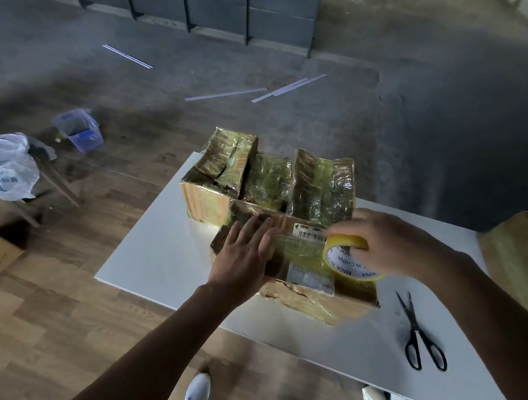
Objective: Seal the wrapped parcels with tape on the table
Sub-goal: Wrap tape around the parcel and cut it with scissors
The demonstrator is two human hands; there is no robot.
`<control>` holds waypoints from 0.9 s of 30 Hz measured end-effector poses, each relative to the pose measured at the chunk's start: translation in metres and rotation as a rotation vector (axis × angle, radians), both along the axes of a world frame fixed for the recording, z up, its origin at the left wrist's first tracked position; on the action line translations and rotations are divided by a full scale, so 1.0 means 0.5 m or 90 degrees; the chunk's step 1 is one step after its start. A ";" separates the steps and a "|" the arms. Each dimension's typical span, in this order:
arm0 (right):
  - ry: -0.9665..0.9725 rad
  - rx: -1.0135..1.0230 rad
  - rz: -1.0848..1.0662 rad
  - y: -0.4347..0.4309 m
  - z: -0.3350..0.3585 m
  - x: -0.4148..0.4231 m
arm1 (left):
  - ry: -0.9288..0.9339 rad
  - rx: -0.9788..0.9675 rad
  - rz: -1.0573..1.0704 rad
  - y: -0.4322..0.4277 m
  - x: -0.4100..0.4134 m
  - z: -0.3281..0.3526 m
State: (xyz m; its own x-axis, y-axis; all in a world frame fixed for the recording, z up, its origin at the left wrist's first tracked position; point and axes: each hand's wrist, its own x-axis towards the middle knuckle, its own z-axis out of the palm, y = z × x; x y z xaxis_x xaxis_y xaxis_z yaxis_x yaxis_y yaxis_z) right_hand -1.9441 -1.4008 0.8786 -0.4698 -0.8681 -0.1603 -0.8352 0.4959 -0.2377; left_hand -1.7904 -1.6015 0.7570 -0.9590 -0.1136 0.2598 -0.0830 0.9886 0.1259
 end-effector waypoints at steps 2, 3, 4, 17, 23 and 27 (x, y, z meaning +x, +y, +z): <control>0.042 0.023 0.018 -0.012 -0.001 0.011 | 0.002 -0.010 -0.007 0.000 -0.001 -0.001; 0.050 0.028 0.023 -0.017 -0.003 0.016 | 0.003 -0.016 -0.009 -0.001 -0.002 -0.001; 0.050 0.030 0.022 -0.020 -0.006 0.019 | 0.007 -0.020 -0.010 -0.002 -0.001 -0.002; 0.027 0.038 0.007 -0.028 -0.002 0.028 | 0.032 -0.084 -0.059 -0.001 0.005 0.001; 0.013 0.036 0.000 -0.027 -0.001 0.028 | 0.033 -0.125 -0.084 0.025 -0.005 0.009; 0.009 0.045 0.004 -0.031 -0.005 0.028 | 0.014 -0.093 -0.052 0.074 -0.019 0.016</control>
